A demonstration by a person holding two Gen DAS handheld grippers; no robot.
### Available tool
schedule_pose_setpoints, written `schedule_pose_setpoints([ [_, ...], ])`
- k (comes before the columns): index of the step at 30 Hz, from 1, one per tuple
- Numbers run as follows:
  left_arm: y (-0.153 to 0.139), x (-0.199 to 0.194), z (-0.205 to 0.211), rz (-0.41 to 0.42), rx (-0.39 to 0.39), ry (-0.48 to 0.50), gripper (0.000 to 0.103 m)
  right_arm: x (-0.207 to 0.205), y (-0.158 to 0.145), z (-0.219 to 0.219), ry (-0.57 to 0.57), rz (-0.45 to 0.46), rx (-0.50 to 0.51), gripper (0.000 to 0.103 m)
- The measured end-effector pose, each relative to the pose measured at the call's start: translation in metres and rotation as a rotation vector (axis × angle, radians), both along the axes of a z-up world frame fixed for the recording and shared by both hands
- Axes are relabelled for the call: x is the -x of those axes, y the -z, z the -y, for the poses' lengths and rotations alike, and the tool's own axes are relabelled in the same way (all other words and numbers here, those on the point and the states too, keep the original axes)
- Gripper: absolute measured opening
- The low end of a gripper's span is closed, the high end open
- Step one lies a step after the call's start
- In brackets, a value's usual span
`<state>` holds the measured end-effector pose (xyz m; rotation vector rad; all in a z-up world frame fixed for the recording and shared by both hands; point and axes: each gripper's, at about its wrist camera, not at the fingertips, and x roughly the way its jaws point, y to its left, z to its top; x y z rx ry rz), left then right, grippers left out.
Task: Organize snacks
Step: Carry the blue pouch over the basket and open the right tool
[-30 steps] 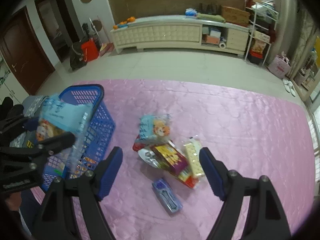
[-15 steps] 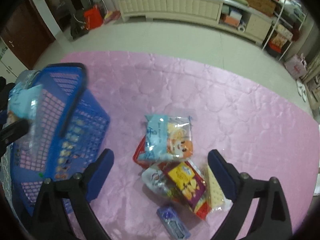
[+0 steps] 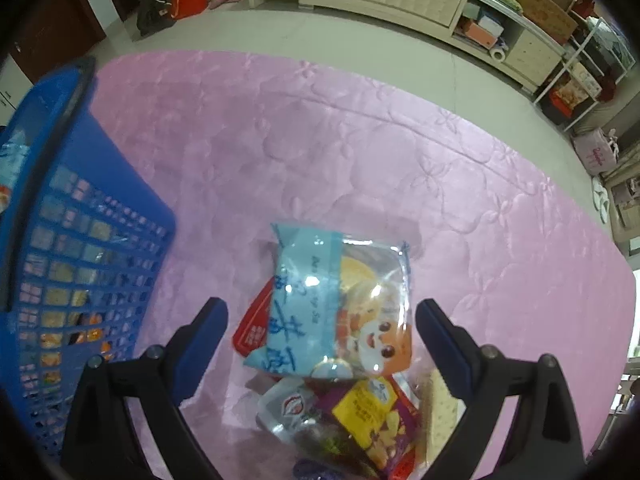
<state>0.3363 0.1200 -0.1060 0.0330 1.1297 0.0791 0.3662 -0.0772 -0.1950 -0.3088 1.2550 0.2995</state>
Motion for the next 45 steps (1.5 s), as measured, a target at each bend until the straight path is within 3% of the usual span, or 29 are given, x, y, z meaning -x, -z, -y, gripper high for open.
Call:
schedule_pose_setpoints([
  [5,-0.005,0.003,-0.002,0.016,-0.024,0.002,0.082,-0.008,0.003,-0.001,0.022,-0.002,-0.005,0.096],
  [7,-0.01,0.008,-0.008,0.025,0.002,-0.015,0.082,-0.008,0.002,0.001,0.019,-0.001,-0.018,0.077],
  [8,-0.013,0.01,-0.01,0.032,0.024,-0.025,0.082,-0.008,0.001,0.001,0.023,0.008,-0.006,0.072],
  [13,-0.024,0.021,-0.022,0.059,0.091,-0.059,0.082,-0.002,-0.011,0.011,0.035,-0.002,-0.076,0.071],
  [20,-0.047,0.046,-0.025,0.123,0.151,-0.083,0.082,0.028,-0.069,0.015,0.012,0.132,-0.137,0.071],
  [32,-0.097,0.094,-0.012,0.224,0.155,0.027,0.082,0.083,-0.161,0.002,-0.041,0.285,-0.224,0.071],
  [39,-0.113,0.112,-0.029,0.272,0.15,0.005,0.082,0.115,-0.184,-0.019,-0.084,0.314,-0.251,0.071],
  [45,-0.11,0.119,-0.053,0.278,0.132,-0.047,0.083,0.125,-0.188,-0.042,-0.109,0.316,-0.264,0.071],
])
